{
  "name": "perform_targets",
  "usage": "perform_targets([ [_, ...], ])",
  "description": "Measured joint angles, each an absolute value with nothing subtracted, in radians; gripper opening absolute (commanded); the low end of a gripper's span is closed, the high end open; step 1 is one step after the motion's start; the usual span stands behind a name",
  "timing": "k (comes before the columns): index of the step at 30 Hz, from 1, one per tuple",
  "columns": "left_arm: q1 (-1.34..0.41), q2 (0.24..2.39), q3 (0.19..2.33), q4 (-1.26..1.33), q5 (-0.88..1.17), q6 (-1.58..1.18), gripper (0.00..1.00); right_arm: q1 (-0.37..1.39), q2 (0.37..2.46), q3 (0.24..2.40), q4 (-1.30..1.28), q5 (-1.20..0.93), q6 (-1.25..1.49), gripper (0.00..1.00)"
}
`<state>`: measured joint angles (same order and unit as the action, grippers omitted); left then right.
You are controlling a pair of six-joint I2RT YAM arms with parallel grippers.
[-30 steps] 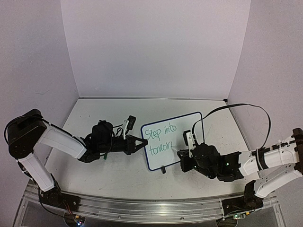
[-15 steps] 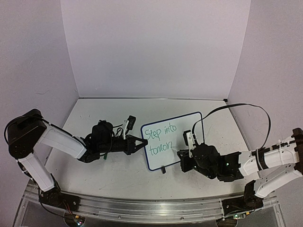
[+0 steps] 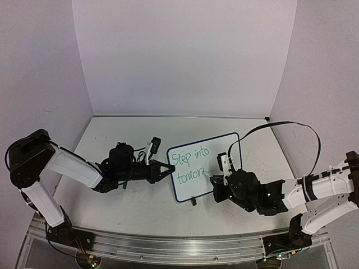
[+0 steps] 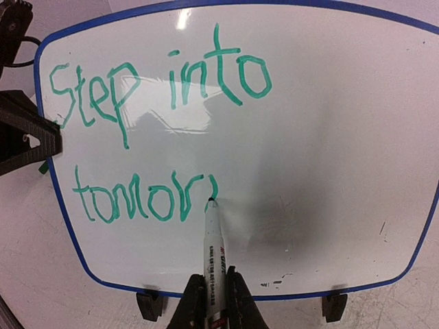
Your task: Write a sentence on the whiteboard
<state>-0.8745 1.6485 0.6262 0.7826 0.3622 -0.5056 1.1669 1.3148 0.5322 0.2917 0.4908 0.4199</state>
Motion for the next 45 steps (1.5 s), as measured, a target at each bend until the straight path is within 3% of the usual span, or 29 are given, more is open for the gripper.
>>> perform_targets([
  [22, -0.875, 1.649, 0.626, 0.783, 0.363, -0.506, 0.0, 1.133, 1.227, 0.51, 0.296, 0.508, 0.41, 0.0],
  [45, -0.875, 1.649, 0.626, 0.783, 0.363, -0.506, 0.0, 1.111, 1.274, 0.509, 0.327, 0.471, 0.406, 0.0],
])
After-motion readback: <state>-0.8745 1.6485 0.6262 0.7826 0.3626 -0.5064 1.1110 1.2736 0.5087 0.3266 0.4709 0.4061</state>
